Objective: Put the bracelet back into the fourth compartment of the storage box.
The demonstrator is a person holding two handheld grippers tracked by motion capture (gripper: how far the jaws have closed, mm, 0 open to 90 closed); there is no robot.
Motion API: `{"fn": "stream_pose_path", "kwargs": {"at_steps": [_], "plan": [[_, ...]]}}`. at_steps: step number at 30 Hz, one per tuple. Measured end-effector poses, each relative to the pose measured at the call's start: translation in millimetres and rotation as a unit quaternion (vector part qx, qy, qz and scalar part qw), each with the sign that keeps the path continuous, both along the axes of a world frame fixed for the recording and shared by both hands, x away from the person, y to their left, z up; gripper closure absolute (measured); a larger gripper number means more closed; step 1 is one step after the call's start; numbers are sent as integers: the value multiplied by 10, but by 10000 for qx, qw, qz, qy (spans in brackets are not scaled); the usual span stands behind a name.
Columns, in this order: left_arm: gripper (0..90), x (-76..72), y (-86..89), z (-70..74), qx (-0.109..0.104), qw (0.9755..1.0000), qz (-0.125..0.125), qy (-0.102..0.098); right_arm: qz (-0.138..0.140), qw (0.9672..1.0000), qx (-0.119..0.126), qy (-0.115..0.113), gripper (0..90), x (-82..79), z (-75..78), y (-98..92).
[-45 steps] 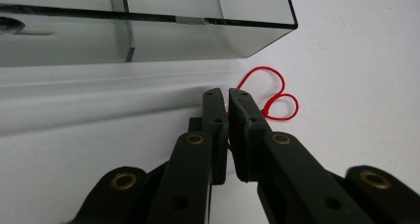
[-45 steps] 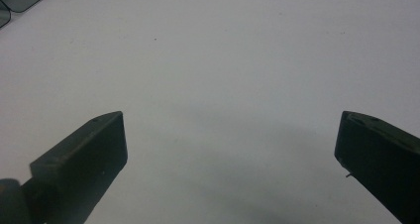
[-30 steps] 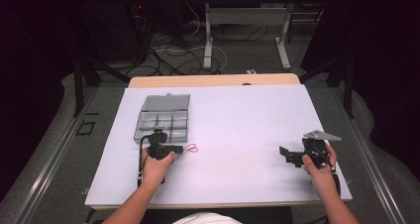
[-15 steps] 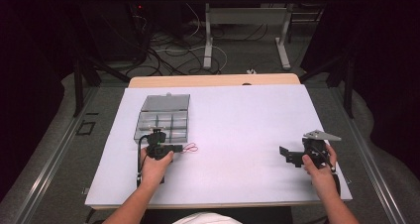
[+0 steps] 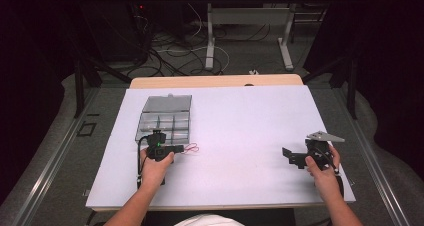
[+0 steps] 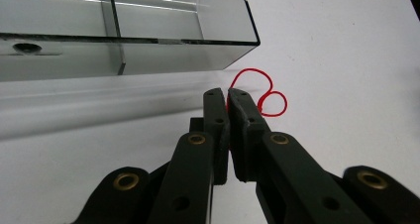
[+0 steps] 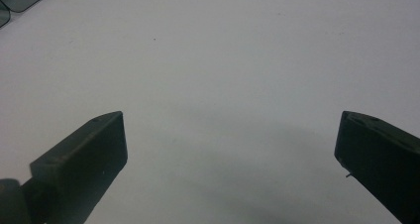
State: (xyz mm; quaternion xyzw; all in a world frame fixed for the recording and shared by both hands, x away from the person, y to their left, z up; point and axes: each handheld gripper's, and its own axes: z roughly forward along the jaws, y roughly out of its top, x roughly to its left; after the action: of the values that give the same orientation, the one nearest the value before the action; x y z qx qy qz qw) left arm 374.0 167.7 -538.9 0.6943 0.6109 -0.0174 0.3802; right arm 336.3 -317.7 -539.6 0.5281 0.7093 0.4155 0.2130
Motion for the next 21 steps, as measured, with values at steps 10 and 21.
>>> {"fn": "stream_pose_path", "kwargs": {"at_steps": [10,21], "plan": [[872,-18,30,52,-52,9999,39,-140,-2,10000,-2,7,0,0,-1,2],[873,-37,75,112,-41,9995,111,-283,-8,10000,-4,7,0,2,-3,-4]]}}
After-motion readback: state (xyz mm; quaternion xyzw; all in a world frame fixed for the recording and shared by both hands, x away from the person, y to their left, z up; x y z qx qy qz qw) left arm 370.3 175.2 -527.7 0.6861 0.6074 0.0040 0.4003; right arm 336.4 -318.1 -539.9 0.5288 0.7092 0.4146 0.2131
